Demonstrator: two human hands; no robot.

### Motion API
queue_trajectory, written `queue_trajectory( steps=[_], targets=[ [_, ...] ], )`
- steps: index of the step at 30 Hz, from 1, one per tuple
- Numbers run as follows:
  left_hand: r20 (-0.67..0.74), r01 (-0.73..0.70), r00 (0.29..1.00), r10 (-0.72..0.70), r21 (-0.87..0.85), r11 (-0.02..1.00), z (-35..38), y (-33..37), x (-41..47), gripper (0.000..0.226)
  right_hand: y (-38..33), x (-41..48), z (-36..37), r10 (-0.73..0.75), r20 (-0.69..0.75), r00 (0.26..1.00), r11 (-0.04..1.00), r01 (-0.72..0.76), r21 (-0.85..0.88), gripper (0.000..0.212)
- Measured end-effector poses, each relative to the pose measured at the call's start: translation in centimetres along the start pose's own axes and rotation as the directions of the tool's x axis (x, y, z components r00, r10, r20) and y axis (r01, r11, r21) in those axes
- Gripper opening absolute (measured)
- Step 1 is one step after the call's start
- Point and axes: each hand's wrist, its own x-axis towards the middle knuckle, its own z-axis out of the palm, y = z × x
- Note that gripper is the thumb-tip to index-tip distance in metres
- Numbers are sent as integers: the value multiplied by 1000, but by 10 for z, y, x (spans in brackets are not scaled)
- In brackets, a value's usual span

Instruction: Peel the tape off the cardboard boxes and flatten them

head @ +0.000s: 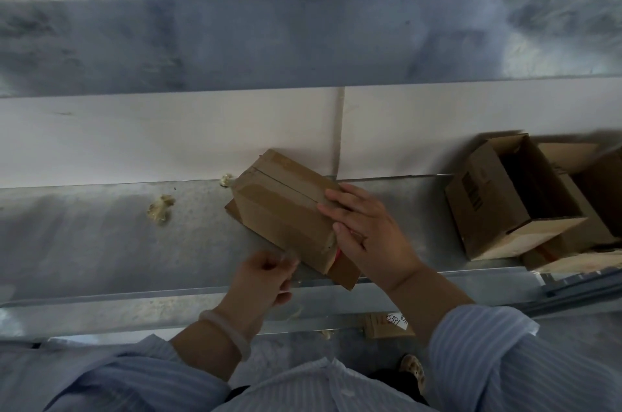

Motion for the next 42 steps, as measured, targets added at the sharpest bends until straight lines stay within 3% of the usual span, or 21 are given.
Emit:
queue_trajectory(
  steps=[4, 7, 11, 15, 18, 22, 24, 27, 29, 34, 39, 42],
  targets=[
    [-191, -67, 980, 59, -31, 997, -40, -6, 17, 7, -2, -1, -1, 14, 21, 1000, 1000, -14, 2, 36],
    [-310, -173, 934, 177, 40, 984, -70, 0, 33, 24, -6, -2, -2, 45, 61, 997, 999, -43, -25, 48],
    [-376, -200, 898, 226, 107, 974, -104, 14, 61, 50, -9, -2, -2, 50, 25, 998, 996, -48, -76, 60],
    [-419, -257, 846, 330, 224, 940, -123, 31, 75, 45, -4, 3, -7, -92, -23, 995, 993, 91, -73, 53],
    [-364, -206, 854, 373, 420, 884, -131, 41, 87, 41, 2, 5, -16, -149, 21, 989, 987, 150, -60, 46],
    [-309, -63, 876, 372, 690, 721, -127, 46, 86, 42, 7, 3, -24, -133, 67, 989, 991, 135, -18, 41],
    [-310, -75, 868, 387, 690, 720, -121, 46, 85, 41, 9, 3, -26, -128, 63, 990, 992, 128, -1, 41],
    [-339, -158, 866, 368, 512, 844, -117, 44, 85, 42, 11, -1, -26, -121, 53, 991, 993, 121, 5, 41],
    [-333, -215, 858, 391, 459, 862, -114, 44, 84, 45, 12, -3, -26, -120, 53, 991, 993, 120, 3, 41],
    [-277, -211, 778, 564, 730, 650, -115, 45, 85, 23, 14, -3, -25, -115, 48, 992, 993, 114, 28, 40],
    [-241, -154, 847, 474, 743, 652, -112, 47, 87, 43, 9, -5, -27, -95, 51, 994, 995, 94, 28, 40],
    [-194, -176, 843, 502, 782, 598, -112, 47, 85, 37, 7, -5, -28, -75, 53, 996, 997, 74, 25, 41]
  ],
)
